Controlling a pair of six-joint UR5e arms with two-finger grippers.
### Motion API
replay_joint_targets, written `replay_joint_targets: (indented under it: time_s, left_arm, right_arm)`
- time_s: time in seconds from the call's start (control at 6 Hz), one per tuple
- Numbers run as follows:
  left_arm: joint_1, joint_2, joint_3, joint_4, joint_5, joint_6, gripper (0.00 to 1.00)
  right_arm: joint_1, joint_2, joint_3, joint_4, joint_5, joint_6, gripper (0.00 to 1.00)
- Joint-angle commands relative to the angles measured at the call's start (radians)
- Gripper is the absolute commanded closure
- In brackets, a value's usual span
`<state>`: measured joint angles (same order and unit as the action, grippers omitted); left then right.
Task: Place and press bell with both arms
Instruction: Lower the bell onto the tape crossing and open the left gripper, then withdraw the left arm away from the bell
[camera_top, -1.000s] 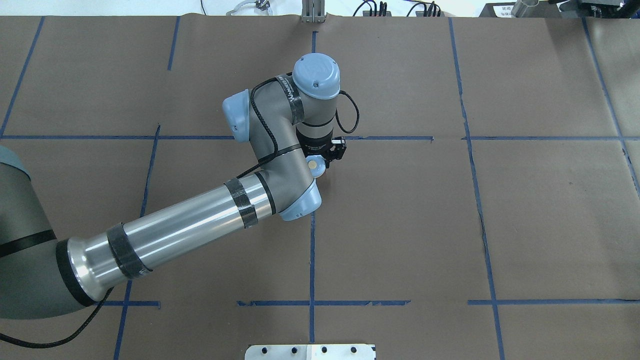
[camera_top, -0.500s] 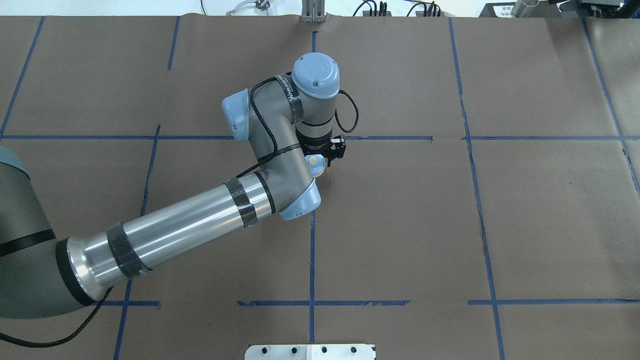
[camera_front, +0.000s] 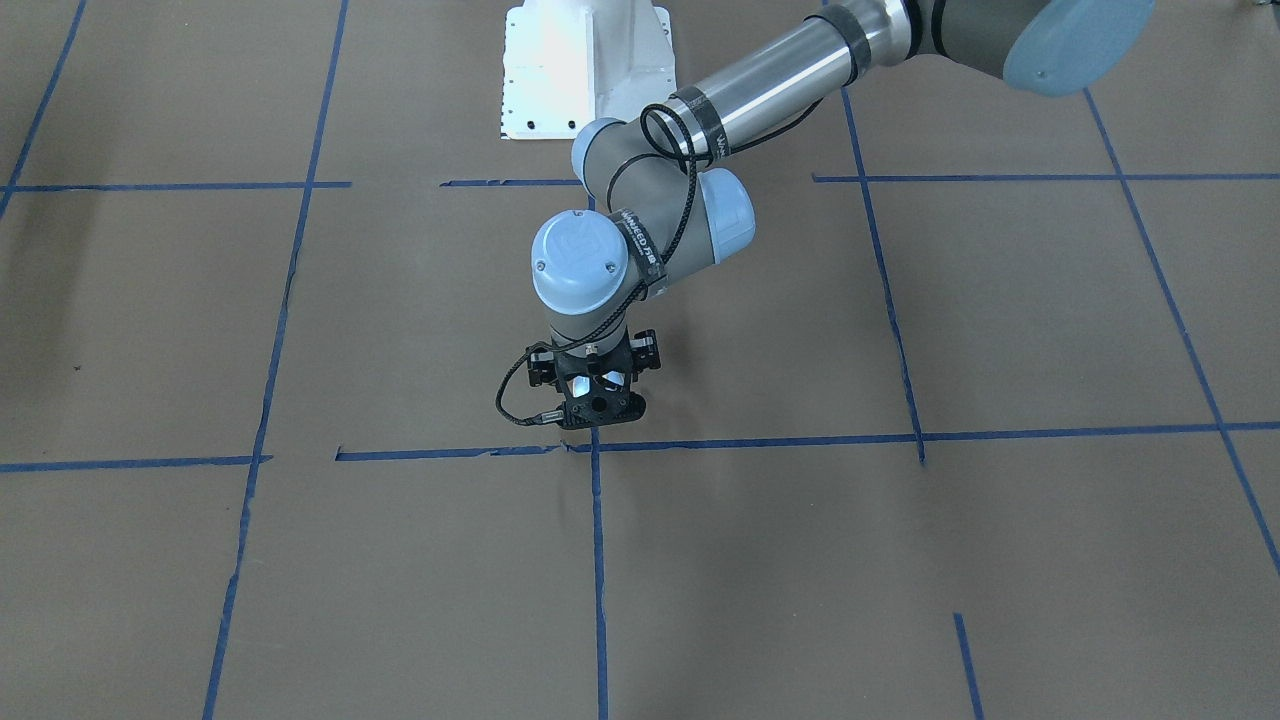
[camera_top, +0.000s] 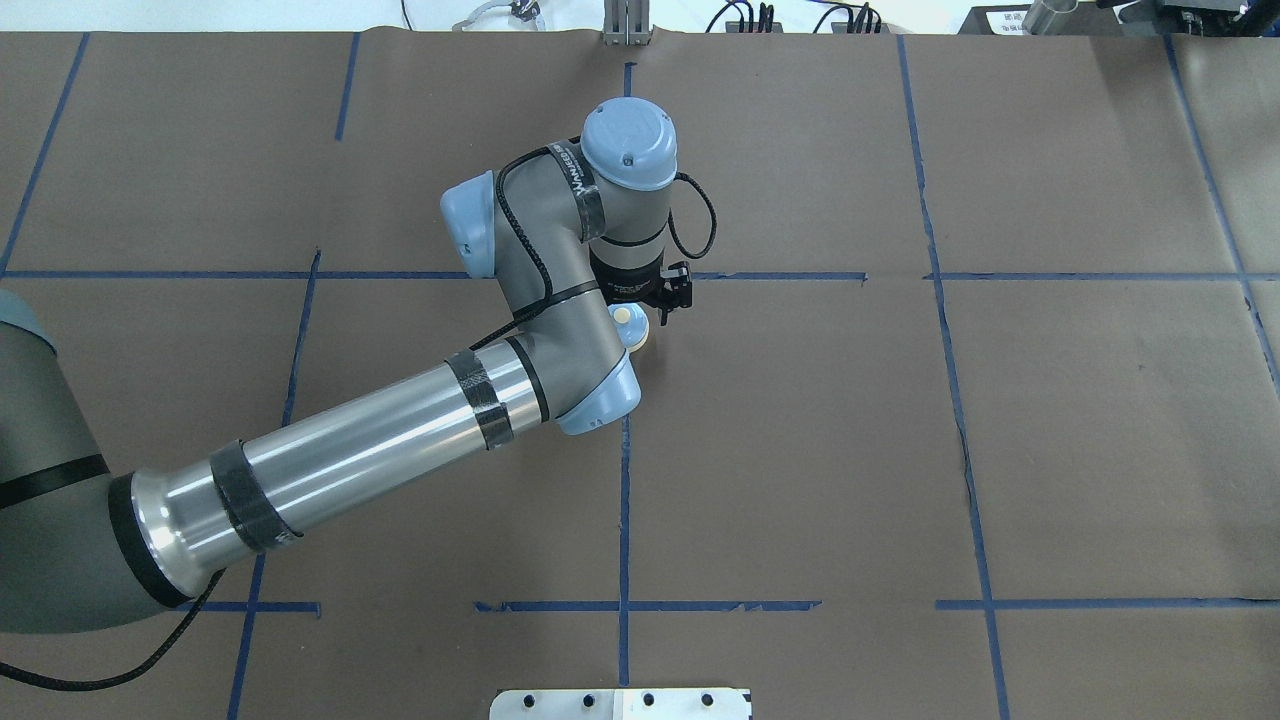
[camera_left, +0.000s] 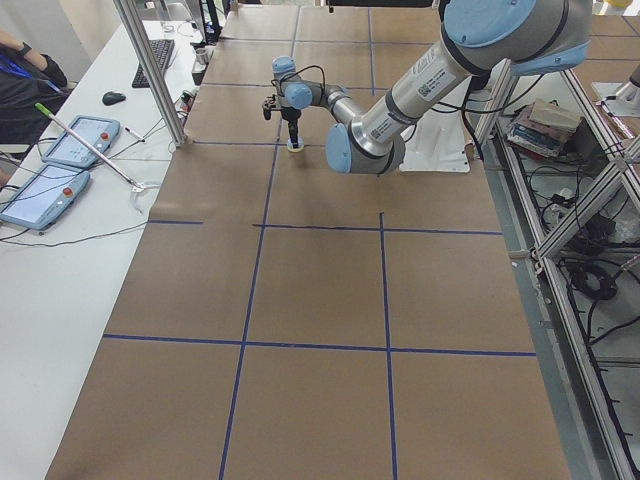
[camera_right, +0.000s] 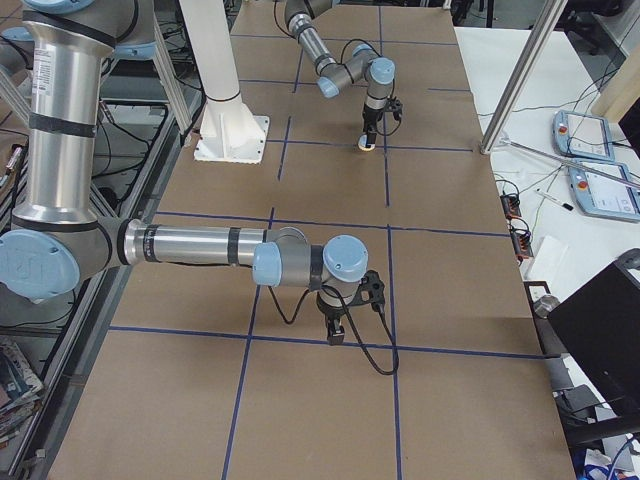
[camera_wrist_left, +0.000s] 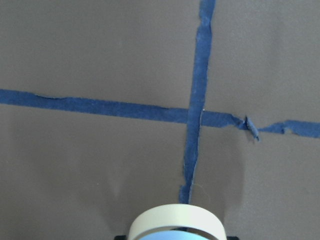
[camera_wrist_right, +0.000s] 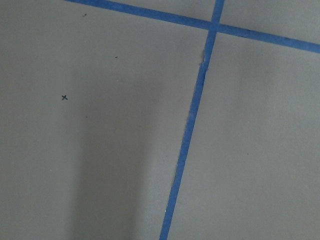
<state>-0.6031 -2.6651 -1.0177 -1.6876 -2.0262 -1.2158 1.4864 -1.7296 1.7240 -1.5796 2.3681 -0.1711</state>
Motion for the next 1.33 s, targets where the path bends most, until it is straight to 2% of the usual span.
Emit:
replay_joint_targets:
  time_s: [0.0,0.33,0.67,0.83,1.0,1.17]
  left_arm:
    - [-0.047,0.007,-0.053,0.014,-0.009,0.005,0.0]
    - [-0.125,0.158,-0.235,0.023,-0.083,0.075,0.0]
    - [-0.225,0.423,-0.471,0.042,-0.088,0.3,0.0]
    - [-0.298,0.53,-0.537,0.039,-0.121,0.408,0.0]
    - [-0.381,0.653,-0.599,0.046,-0.174,0.603,0.0]
    - [-0.477,0.759,-0.607,0.033,-0.228,0.716,0.0]
  right_arm:
    - [0.0,0.011,0.002,0.021,-0.001,-0.001,0.0]
    - [0.0,0.013,0.006,0.021,-0.001,0.001,0.0]
    - [0.0,0.027,0.006,0.023,-0.001,0.002,0.0]
    - [-0.001,0.05,0.008,0.023,0.0,0.024,0.0]
    - [-0.009,0.074,0.015,0.023,0.003,0.048,0.0]
    - [-0.052,0.097,0.04,0.023,0.002,0.085,0.0]
